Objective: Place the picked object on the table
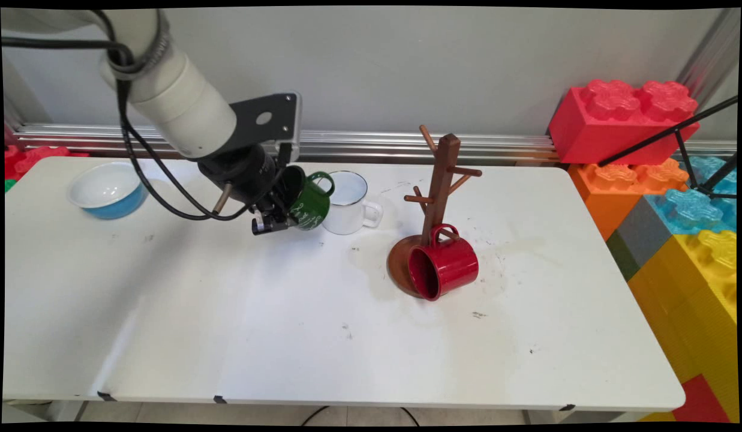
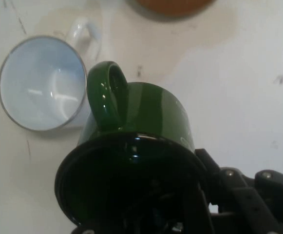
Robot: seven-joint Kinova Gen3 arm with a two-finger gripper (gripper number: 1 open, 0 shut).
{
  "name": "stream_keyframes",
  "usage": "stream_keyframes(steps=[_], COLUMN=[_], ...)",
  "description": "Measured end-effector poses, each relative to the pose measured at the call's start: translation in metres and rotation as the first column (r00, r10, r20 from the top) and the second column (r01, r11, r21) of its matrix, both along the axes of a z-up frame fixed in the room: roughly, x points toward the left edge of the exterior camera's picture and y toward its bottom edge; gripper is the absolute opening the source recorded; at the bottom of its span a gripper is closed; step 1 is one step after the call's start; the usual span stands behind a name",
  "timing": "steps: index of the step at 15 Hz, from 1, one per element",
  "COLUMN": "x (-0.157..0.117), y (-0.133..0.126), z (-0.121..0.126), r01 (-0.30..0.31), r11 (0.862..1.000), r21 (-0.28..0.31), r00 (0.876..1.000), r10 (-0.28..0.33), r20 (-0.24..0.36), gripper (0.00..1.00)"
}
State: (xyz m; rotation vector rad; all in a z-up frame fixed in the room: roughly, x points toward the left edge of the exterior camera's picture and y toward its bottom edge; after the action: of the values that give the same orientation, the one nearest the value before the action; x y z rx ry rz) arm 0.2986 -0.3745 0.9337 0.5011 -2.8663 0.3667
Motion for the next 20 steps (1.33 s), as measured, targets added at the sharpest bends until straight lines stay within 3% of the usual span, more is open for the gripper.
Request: stream_keyframes(steps=[6, 13, 20], x=[-0.005, -0.004, -0.004], y=[-0.012, -0.029, -0.042], z=[-0.013, -0.040, -0.065], r01=[0.023, 0.032, 0.039], r11=[0.999, 0.996, 0.992], r21=[0.038, 0.083, 0.123], r00=[0.996, 0.976, 0.957], r10=[-0.026, -0.050, -0.072], r20=[0.090, 0.214, 0.280], gripper=[0.00, 0.00, 0.00])
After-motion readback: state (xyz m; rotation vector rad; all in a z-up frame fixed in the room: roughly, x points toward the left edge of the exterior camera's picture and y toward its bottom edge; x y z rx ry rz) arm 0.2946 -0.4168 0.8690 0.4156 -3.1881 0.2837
